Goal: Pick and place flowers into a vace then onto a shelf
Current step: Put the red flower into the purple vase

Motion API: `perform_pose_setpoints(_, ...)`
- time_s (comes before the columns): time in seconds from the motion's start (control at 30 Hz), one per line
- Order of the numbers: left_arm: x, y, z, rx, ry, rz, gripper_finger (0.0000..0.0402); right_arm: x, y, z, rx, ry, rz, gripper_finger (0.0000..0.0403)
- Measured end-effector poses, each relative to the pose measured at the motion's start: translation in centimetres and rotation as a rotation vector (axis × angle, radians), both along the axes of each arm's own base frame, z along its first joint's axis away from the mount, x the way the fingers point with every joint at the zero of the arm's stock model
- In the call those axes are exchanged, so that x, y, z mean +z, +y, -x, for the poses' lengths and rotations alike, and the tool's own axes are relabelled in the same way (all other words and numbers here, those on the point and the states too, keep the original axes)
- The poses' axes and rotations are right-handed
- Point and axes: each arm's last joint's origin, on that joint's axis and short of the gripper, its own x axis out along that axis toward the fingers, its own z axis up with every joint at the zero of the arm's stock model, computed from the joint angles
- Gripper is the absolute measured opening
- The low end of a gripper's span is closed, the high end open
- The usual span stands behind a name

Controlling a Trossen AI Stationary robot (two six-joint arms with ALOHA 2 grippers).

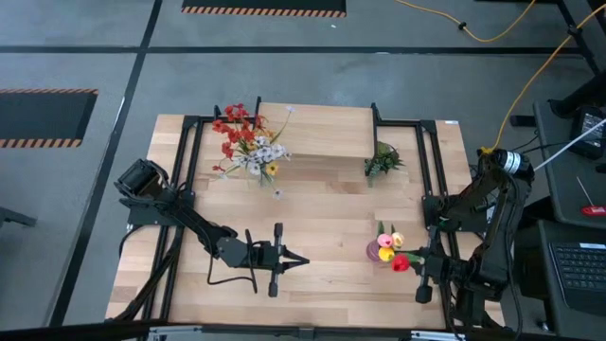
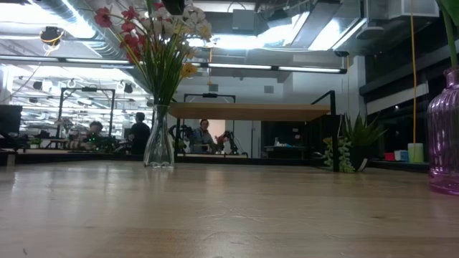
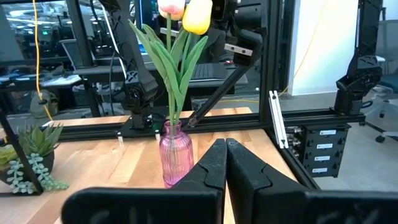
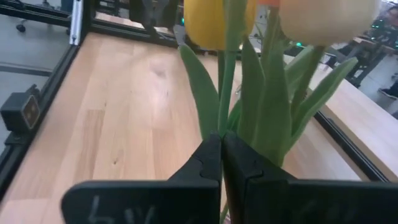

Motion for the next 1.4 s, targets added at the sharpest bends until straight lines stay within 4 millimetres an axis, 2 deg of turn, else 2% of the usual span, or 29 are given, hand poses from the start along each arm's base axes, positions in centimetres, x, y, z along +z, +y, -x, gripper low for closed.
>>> perform_pose_setpoints(0.47, 0.0, 0.3, -0.2, 0.022, 0.000, -0.024, 0.0002, -0.7, -0.6, -1.4, -0.083, 0.036, -0.008, 0.0000)
perform_pose_setpoints(0.7, 0.0, 0.4, -0.2, 0.024, 0.000, -0.019, 0.0001, -2.3, 0.0, -1.7, -0.100, 0.053, 0.017, 0.0000)
perform_pose_setpoints(0.97, 0.0, 0.4, -0.2, 0.023, 0.000, -0.016, 0.0001, -5.4, -1.6, -1.1, -0.164, 0.017, -0.062, 0.0000)
perform_pose_setpoints(1.4, 0.0, 0.4, -0.2, 0.030, 0.001, -0.016, 0.0003, -7.5, -2.0, -0.9, -0.161, -0.003, -0.105, 0.0000)
